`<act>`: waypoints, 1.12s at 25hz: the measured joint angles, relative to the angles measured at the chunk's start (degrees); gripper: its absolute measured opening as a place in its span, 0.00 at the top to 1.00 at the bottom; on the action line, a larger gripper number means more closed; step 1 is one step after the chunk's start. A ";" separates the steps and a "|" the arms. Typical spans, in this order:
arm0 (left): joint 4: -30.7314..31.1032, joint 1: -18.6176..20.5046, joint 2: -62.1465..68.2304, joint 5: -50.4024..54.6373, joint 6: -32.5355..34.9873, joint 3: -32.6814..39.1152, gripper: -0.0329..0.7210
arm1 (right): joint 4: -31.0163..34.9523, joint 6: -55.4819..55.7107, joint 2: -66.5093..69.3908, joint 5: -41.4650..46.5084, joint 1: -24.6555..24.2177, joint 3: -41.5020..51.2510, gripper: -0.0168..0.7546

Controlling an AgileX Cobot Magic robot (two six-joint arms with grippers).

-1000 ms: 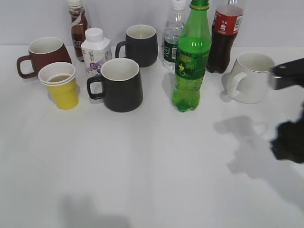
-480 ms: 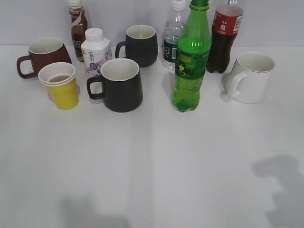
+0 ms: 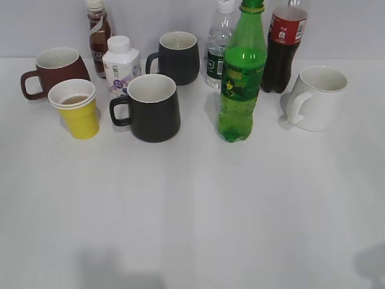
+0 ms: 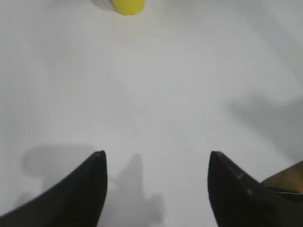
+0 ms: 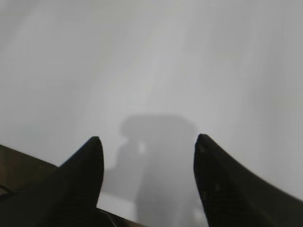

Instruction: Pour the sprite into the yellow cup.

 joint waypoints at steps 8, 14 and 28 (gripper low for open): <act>-0.06 0.00 0.00 -0.01 0.21 0.00 0.28 | 0.36 -0.37 -0.20 -0.42 0.00 0.25 0.40; -0.06 0.00 0.00 -0.06 0.21 0.00 0.28 | 0.47 -0.37 -0.25 -0.54 0.00 0.25 0.40; 0.04 19.36 -6.69 -0.31 0.21 0.10 0.28 | 0.61 -0.42 -4.46 -0.94 -20.75 0.30 0.40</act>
